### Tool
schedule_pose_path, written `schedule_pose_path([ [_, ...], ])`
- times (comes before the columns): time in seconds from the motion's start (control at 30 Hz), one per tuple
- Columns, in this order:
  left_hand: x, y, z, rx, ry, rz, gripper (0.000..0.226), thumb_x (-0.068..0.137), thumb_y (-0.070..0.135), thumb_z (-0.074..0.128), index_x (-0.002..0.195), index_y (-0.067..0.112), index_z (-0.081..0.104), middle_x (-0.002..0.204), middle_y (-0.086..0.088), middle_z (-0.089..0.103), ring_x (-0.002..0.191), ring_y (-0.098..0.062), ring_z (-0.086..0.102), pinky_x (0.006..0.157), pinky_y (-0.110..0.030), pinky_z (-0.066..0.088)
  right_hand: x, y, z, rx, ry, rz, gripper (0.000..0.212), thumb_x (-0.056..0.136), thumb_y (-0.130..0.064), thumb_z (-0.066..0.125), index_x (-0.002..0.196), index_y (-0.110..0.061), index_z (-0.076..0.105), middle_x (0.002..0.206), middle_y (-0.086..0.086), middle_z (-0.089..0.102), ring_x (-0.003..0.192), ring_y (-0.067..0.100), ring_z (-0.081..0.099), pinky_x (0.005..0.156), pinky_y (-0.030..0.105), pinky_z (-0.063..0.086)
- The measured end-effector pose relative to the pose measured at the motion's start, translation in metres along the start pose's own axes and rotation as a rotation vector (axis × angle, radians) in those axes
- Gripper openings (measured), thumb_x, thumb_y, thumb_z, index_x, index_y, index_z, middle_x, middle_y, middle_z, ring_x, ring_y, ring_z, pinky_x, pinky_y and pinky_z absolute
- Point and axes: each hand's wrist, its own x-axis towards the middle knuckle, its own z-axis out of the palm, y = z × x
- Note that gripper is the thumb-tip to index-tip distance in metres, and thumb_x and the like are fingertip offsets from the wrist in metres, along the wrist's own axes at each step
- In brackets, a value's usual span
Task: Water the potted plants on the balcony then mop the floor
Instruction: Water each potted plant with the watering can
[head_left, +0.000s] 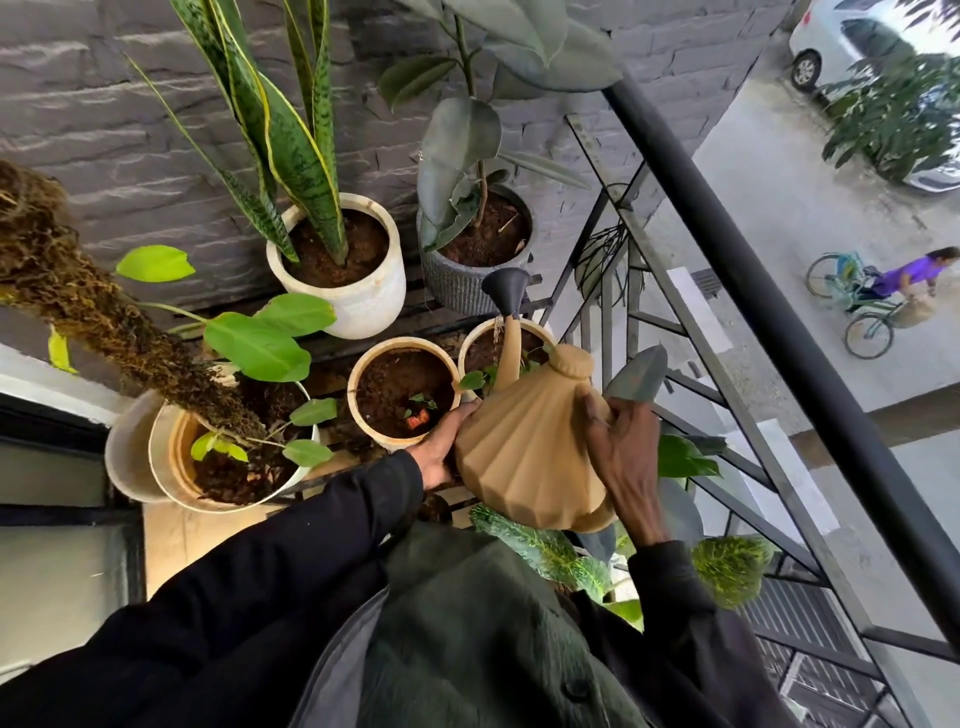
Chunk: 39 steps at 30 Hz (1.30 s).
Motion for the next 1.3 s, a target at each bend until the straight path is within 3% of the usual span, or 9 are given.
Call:
schedule_pose_path([
  [0.07,-0.005,0.0,0.002,-0.017,-0.005,0.014,0.043,0.099,0.06,0.052,0.112,0.023,0.068,0.107,-0.009,0.072,0.098,-0.025,0.065,0.078,-0.035,0.05,-0.007,0.0,-0.002,0.017,0.019,-0.007,0.057,0.1,-0.043,0.066,0.055,-0.018,0.04,0.049,-0.005,0.03,0.041,0.009,0.02,0.042,0.019,0.023],
  [0.37,-0.013,-0.007,0.01,-0.026,-0.003,0.065,0.042,0.096,0.057,0.06,0.114,0.02,0.067,0.105,-0.009,0.073,0.097,-0.024,0.066,0.08,-0.035,0.052,-0.032,0.007,-0.015,0.046,0.083,-0.002,0.055,0.094,-0.045,0.064,0.052,-0.022,0.04,0.046,-0.01,0.031,0.042,0.012,0.035,0.043,0.02,0.028],
  [0.5,-0.009,-0.016,0.008,-0.03,-0.047,0.112,0.056,0.092,0.059,0.065,0.131,0.019,0.065,0.106,-0.006,0.075,0.103,-0.023,0.067,0.102,-0.042,0.048,-0.037,0.014,-0.022,0.036,0.046,0.03,0.059,0.095,-0.047,0.065,0.052,-0.023,0.033,0.047,-0.01,0.028,0.041,0.012,0.025,0.046,0.023,0.02],
  [0.6,-0.007,-0.021,0.007,-0.015,-0.064,0.139,0.063,0.089,0.06,0.067,0.139,0.023,0.06,0.119,-0.006,0.072,0.115,-0.023,0.064,0.109,-0.045,0.046,-0.038,0.015,-0.026,0.045,0.037,0.042,0.057,0.093,-0.056,0.056,0.054,-0.022,0.033,0.05,-0.009,0.026,0.047,0.008,0.018,0.051,0.031,0.02],
  [0.8,-0.017,-0.022,0.01,-0.012,-0.089,0.194,0.056,0.095,0.056,0.062,0.145,0.034,0.052,0.13,-0.003,0.067,0.119,-0.021,0.061,0.095,-0.041,0.051,-0.041,0.019,-0.026,0.064,0.061,0.054,0.056,0.087,-0.063,0.049,0.054,-0.02,0.034,0.051,-0.006,0.026,0.052,0.015,0.02,0.054,0.033,0.021],
  [0.93,-0.02,-0.02,0.01,-0.014,-0.107,0.208,0.051,0.097,0.053,0.06,0.143,0.033,0.054,0.131,-0.003,0.067,0.12,-0.021,0.061,0.098,-0.041,0.051,-0.042,0.016,-0.026,0.073,0.079,0.049,0.055,0.088,-0.061,0.051,0.053,-0.021,0.035,0.049,-0.01,0.025,0.048,0.009,0.017,0.049,0.029,0.019],
  [1.07,-0.02,-0.019,0.008,-0.002,-0.093,0.224,0.064,0.089,0.055,0.065,0.147,0.03,0.051,0.134,-0.006,0.065,0.124,-0.024,0.059,0.105,-0.046,0.048,-0.041,0.016,-0.025,0.095,0.083,0.059,0.054,0.092,-0.049,0.06,0.052,-0.019,0.038,0.047,-0.011,0.026,0.042,0.012,0.021,0.043,0.021,0.019],
  [1.17,-0.023,-0.019,0.009,-0.022,-0.071,0.236,0.056,0.096,0.051,0.061,0.147,0.031,0.049,0.131,-0.006,0.064,0.118,-0.022,0.06,0.094,-0.041,0.051,-0.041,0.015,-0.025,0.11,0.092,0.049,0.053,0.092,-0.046,0.062,0.051,-0.022,0.037,0.046,-0.013,0.027,0.04,0.011,0.023,0.042,0.02,0.023],
  [1.3,-0.03,-0.017,0.011,-0.027,-0.072,0.262,0.055,0.098,0.049,0.06,0.149,0.033,0.047,0.141,-0.006,0.06,0.121,-0.021,0.059,0.089,-0.038,0.052,-0.043,0.014,-0.026,0.138,0.096,0.037,0.053,0.091,-0.047,0.061,0.051,-0.023,0.036,0.046,-0.015,0.026,0.038,0.011,0.027,0.041,0.019,0.026],
])
